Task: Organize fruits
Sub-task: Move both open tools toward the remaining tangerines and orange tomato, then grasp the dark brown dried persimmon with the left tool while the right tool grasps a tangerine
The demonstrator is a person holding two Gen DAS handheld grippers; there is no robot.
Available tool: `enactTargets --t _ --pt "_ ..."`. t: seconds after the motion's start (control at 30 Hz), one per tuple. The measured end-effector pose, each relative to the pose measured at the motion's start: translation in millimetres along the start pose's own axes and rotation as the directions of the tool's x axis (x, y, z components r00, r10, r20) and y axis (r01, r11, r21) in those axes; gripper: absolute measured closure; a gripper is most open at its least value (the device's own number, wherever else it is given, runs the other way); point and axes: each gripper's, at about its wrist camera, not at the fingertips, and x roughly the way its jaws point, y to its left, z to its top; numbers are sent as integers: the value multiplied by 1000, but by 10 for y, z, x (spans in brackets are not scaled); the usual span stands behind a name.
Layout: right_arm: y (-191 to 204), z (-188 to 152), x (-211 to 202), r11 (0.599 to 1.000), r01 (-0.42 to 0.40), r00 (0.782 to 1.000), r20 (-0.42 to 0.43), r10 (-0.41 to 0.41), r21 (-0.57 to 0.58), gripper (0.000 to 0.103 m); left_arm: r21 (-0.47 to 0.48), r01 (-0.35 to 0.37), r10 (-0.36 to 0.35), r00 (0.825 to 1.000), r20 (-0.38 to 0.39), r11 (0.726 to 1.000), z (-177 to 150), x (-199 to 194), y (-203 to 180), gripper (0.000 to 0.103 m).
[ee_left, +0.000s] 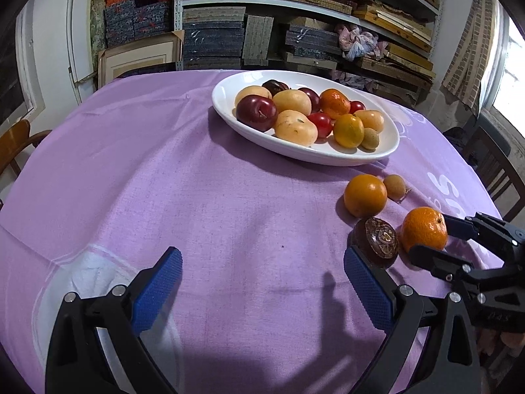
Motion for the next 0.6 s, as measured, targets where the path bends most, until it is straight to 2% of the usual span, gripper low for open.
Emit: enactTargets --t 0.03,0.1,0.23,0.37,0.47,0.6 --pt "-25 2 13 1000 -3 1000 -7 3 12 55 19 -3 3 1000 4 1000 -4 -6 -36 3" --pt "-64 -8 17 999 -13 1000 -13 13 33 55 44 3 -3 1000 15 999 -14 -26 -83 3" --pt "-87 -9 -47 999 42 999 -21 -42 16 56 74 30 -33 999 38 997 -30 -72 -155 3" --pt "-367 -17 -123 986 154 988 -21 -153 66 56 126 66 -73 996 49 990 -25 -110 -324 3" --pt "-517 -37 -131 982 153 988 -21 -151 110 56 171 59 -69 996 52 983 1 -90 -491 3" --pt "-540 -72 -73 982 163 986 -42 -159 98 55 228 64 -75 996 38 972 60 5 -709 3"
